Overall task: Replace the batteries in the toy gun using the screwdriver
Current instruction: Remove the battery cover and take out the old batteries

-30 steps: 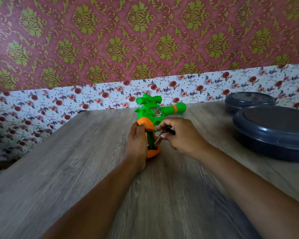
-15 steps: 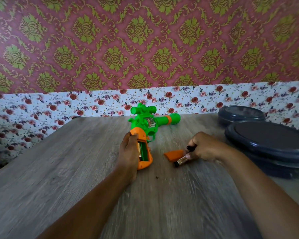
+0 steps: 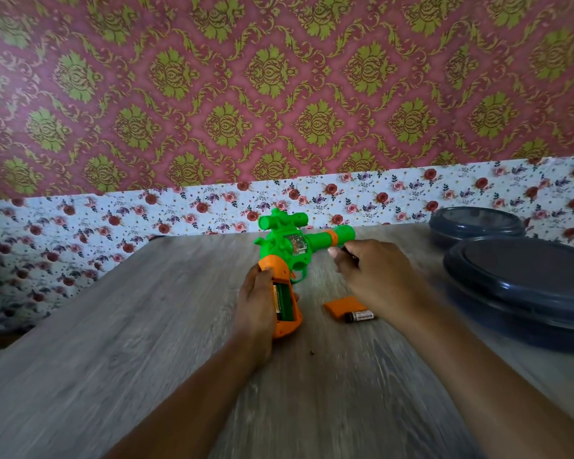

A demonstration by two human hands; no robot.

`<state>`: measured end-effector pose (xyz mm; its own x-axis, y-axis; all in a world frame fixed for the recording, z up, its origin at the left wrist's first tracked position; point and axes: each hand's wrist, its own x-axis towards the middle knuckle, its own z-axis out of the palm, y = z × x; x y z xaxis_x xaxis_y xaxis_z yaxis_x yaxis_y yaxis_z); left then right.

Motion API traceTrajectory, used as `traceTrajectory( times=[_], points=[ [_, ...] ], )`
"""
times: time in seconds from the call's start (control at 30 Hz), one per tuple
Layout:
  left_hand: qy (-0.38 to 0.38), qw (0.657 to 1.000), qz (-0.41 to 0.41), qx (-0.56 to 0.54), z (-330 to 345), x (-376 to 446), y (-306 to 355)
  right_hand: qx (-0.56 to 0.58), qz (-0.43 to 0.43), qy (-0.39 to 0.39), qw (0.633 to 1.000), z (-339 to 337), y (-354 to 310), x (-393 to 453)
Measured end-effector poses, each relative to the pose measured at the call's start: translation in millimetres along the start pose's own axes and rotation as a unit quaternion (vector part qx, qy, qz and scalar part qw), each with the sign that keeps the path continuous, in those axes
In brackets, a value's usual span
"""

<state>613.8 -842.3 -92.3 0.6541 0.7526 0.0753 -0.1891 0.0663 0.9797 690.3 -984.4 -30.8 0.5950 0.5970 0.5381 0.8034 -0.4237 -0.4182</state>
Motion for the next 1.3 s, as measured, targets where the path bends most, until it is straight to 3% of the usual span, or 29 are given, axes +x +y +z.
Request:
traceTrajectory(
  times=[0.1, 0.2, 0.37, 0.73, 1.0, 1.2, 1.3],
  points=[
    [0.002, 1.000, 0.006, 0.001, 0, -2, 1, 0.137, 0.029, -0.003, 0.990, 8, -10, -3],
    [-0.005, 1.000, 0.007, 0.014, 0, -5, 3, 0.320, 0.068, -0.020, 0.945, 18, -16, -6],
    [-0.011, 1.000, 0.010, 0.024, -1, -6, 2, 0.441, 0.067, 0.006, 0.895, 31, -20, -10],
    [-0.006, 0.999, 0.021, 0.041, 3, -8, 5, 0.473, 0.028, -0.021, 0.880, 43, -21, -15],
    [-0.005, 0.998, 0.045, 0.051, 4, -10, 7, 0.431, 0.020, -0.029, 0.902, 49, -17, -15],
    [-0.006, 0.997, 0.060, 0.054, 5, -14, 10, 0.489, 0.075, -0.039, 0.868, 44, -23, -10],
    [-0.010, 0.997, 0.062, 0.043, 5, -14, 10, 0.457, 0.091, -0.058, 0.883, 41, -28, -3]
  ],
)
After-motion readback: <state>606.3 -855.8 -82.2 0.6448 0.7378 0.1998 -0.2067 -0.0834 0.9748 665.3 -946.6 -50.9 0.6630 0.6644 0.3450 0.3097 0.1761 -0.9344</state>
